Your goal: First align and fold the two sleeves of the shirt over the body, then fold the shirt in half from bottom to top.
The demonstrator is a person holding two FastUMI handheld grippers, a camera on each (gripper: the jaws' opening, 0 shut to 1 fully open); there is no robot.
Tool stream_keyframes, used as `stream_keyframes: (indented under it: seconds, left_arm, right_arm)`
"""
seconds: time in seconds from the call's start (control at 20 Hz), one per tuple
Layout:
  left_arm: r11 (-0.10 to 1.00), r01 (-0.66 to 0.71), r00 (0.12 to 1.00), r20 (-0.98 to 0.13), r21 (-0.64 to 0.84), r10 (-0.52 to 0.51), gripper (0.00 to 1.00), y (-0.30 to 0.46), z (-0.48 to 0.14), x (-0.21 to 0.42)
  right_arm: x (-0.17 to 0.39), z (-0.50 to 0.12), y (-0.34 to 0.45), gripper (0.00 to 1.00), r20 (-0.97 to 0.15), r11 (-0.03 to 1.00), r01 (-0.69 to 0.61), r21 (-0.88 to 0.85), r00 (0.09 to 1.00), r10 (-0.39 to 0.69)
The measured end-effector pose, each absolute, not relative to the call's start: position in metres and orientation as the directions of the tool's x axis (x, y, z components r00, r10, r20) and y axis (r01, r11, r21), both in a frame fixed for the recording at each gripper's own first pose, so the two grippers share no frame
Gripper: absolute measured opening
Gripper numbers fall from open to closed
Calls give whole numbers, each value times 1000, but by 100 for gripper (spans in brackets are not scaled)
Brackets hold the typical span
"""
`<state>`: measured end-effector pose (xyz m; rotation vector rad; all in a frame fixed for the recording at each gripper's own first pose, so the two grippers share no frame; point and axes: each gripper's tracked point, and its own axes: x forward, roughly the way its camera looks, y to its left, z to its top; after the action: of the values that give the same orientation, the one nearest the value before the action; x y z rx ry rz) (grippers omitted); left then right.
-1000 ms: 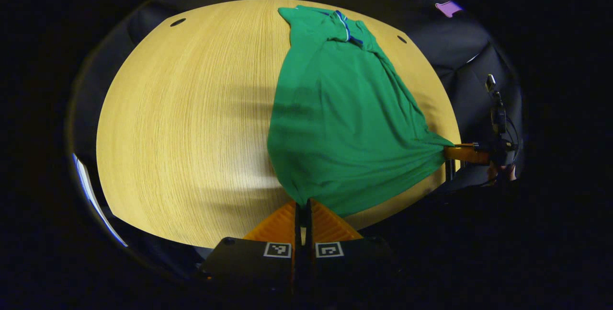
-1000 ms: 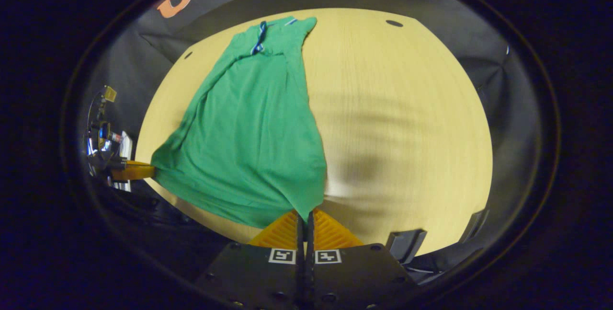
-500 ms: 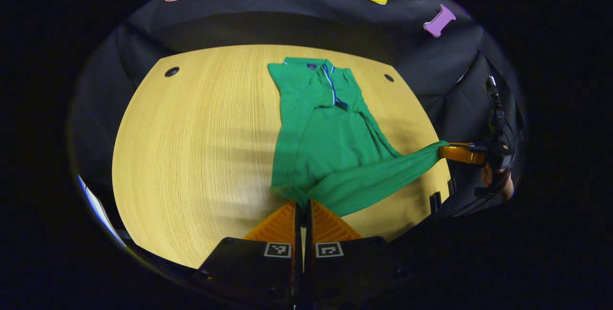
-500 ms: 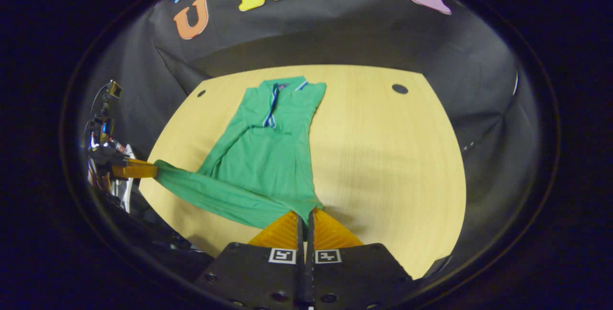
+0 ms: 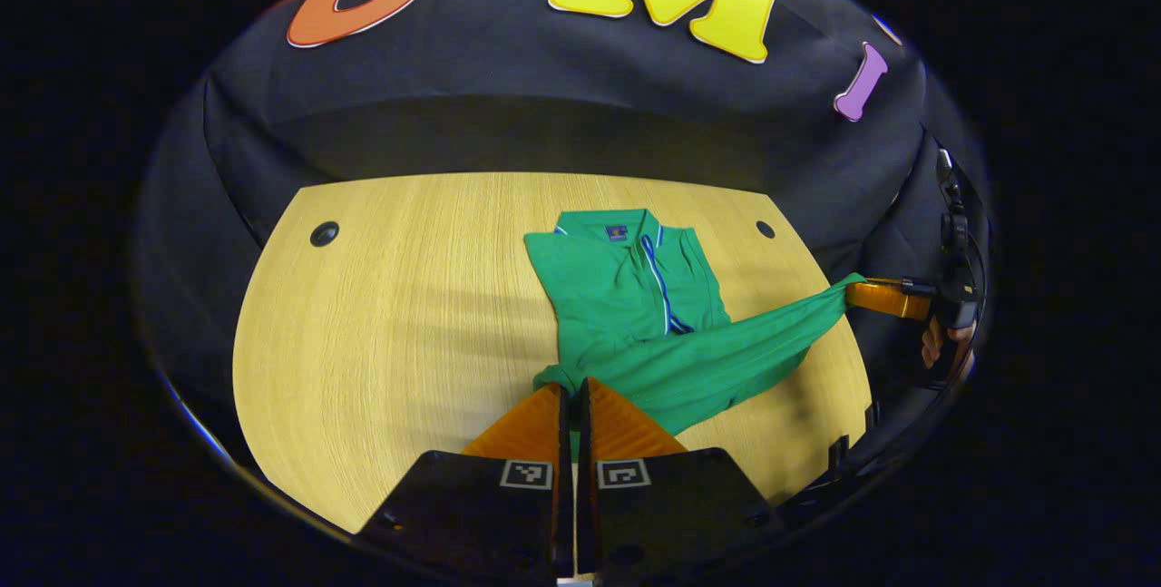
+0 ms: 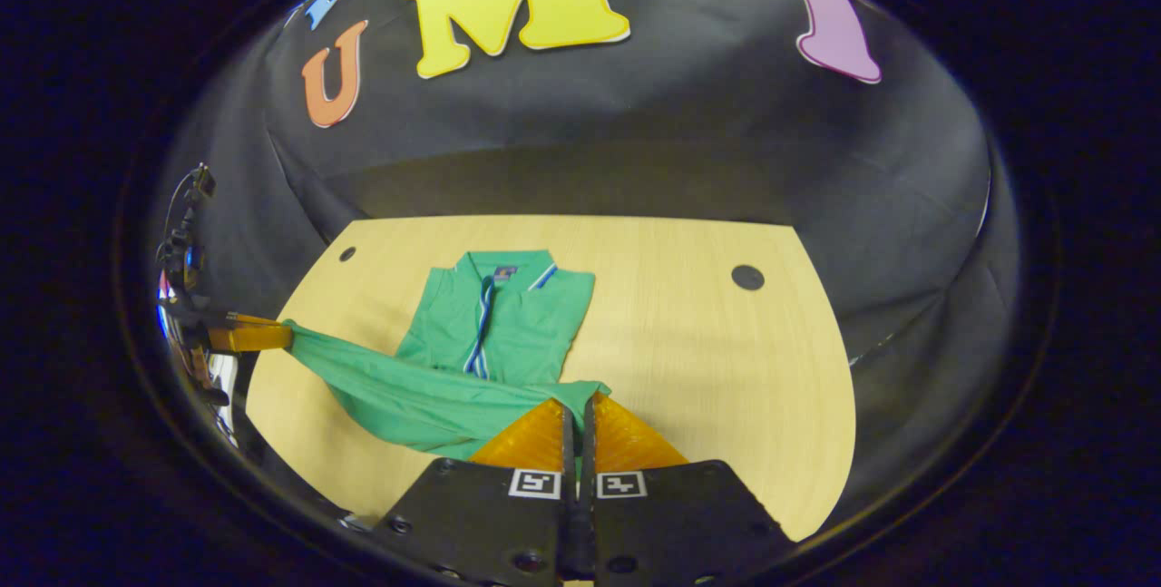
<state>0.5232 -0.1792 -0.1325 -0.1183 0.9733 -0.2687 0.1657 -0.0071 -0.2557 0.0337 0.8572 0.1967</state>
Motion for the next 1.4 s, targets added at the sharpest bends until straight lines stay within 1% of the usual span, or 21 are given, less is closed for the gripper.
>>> stream_keyframes:
  seconds: [0.05, 0.1, 0.15, 0.35, 0.4, 0.45, 0.5, 0.65, 0.85, 1.0, 1.2, 1.3, 1.4]
  left_arm:
    - [962, 160, 545, -793, -222, -273, 4, -177, -133, 537]
    - [962, 149, 554, -786, -230, -274, 4, -177, -133, 550]
    - [963, 138, 568, -777, -234, -270, 4, -176, -134, 564]
    - [972, 120, 629, -742, -201, -231, 4, -174, -144, 616]
    - [975, 116, 640, -736, -191, -220, 0, -176, -151, 628]
    - [976, 109, 650, -730, -187, -213, 4, -176, -157, 637]
    - [978, 93, 661, -723, -187, -202, 4, -176, -164, 647]
    - [977, 55, 701, -688, -207, -186, 4, -177, -176, 671]
    - [986, 42, 749, -649, -158, -136, 3, -171, -190, 701]
    - [992, 30, 768, -632, -120, -100, 4, -166, -202, 717]
    - [994, 41, 803, -589, -105, -96, 4, -169, -209, 737]
    - [995, 48, 804, -588, -83, -88, 5, -169, -219, 744]
    - [996, 61, 785, -614, -61, -85, 6, -170, -233, 744]
  right_arm:
    - [181, -252, -5, 0, -739, 982, -159, 100, 649, 180]
    - [194, -249, -2, 2, -729, 983, -161, 93, 661, 177]
    - [207, -247, 1, 0, -722, 983, -166, 84, 670, 175]
    - [260, -249, 9, 0, -686, 987, -146, 64, 712, 150]
    - [271, -253, 11, 0, -682, 989, -131, 67, 718, 141]
    - [281, -258, 13, 0, -680, 991, -118, 69, 721, 133]
    - [289, -264, 15, 0, -680, 992, -106, 73, 722, 127]
    - [303, -276, 24, 0, -682, 992, -97, 79, 721, 124]
    - [333, -286, 33, 0, -650, 992, -97, 80, 749, 126]
    - [346, -299, 41, 0, -646, 992, -102, 71, 753, 124]
    - [359, -315, 44, 0, -648, 993, -107, 50, 753, 114]
    - [362, -326, 42, 0, -659, 994, -105, 33, 745, 101]
    - [364, -335, 43, 0, -668, 994, -101, 36, 737, 99]
